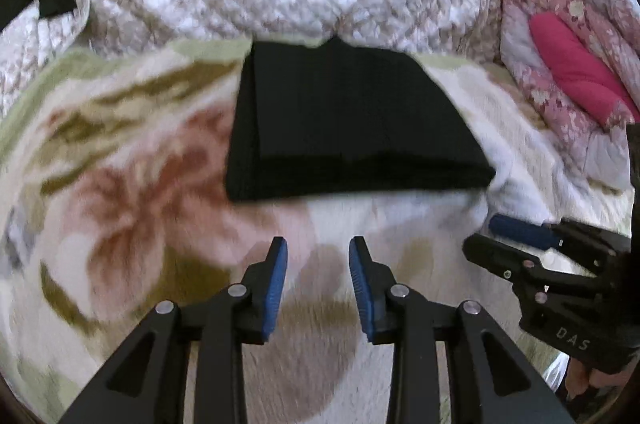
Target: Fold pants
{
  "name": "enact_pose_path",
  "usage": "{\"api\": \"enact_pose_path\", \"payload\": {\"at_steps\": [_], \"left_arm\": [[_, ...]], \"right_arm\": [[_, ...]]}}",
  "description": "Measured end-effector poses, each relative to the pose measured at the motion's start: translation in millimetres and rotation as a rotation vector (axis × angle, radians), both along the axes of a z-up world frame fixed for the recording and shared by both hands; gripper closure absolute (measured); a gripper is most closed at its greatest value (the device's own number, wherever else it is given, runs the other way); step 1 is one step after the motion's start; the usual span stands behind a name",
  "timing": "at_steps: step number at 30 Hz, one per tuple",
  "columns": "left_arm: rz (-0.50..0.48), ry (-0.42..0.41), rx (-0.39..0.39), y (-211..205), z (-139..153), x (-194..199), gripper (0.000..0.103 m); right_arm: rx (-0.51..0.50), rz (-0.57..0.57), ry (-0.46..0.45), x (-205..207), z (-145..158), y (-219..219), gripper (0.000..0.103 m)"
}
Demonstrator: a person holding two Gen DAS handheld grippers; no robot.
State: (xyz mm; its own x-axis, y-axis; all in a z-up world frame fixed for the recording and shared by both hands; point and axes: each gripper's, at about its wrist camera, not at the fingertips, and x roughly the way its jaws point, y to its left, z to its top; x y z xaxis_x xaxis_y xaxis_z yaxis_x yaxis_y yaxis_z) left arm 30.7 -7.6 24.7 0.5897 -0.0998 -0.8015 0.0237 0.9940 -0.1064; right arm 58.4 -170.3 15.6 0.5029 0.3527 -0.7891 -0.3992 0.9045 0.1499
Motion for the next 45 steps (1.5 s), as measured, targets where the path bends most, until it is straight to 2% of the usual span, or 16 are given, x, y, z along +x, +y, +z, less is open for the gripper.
{"api": "enact_pose_path", "payload": {"at_steps": [1, 3, 16, 39, 45], "left_arm": [[0.008, 0.015, 0.002, 0.6, -5.9, -1.4, 0.067], [0.009, -0.009, 0.006, -0.2, -7.3, -6.4, 0.066], [0.000, -0.010, 0.016, -4.0, -10.1, -2.3, 0.060], [-0.001, -0.014, 0.021, -6.1, -9.9, -4.2, 0.059], [-0.016, -0.008, 0.017, -8.3, -9.8, -3.3, 0.053]], "right_arm": [[-0.010, -0.005, 0.024, 0.7, -7.8, 0.2, 0.052], [-0.011, -0.006, 0.003, -1.9, -9.5, 0.2, 0.051], [0.002, -0.003, -0.027, -2.1, -14.3, 0.9, 0.045], [-0.004, 0.003, -0.056, -5.1, -15.9, 1.7, 0.045], [-0.005, 0.002, -0.056, -5.1, -15.8, 1.9, 0.045]]}}
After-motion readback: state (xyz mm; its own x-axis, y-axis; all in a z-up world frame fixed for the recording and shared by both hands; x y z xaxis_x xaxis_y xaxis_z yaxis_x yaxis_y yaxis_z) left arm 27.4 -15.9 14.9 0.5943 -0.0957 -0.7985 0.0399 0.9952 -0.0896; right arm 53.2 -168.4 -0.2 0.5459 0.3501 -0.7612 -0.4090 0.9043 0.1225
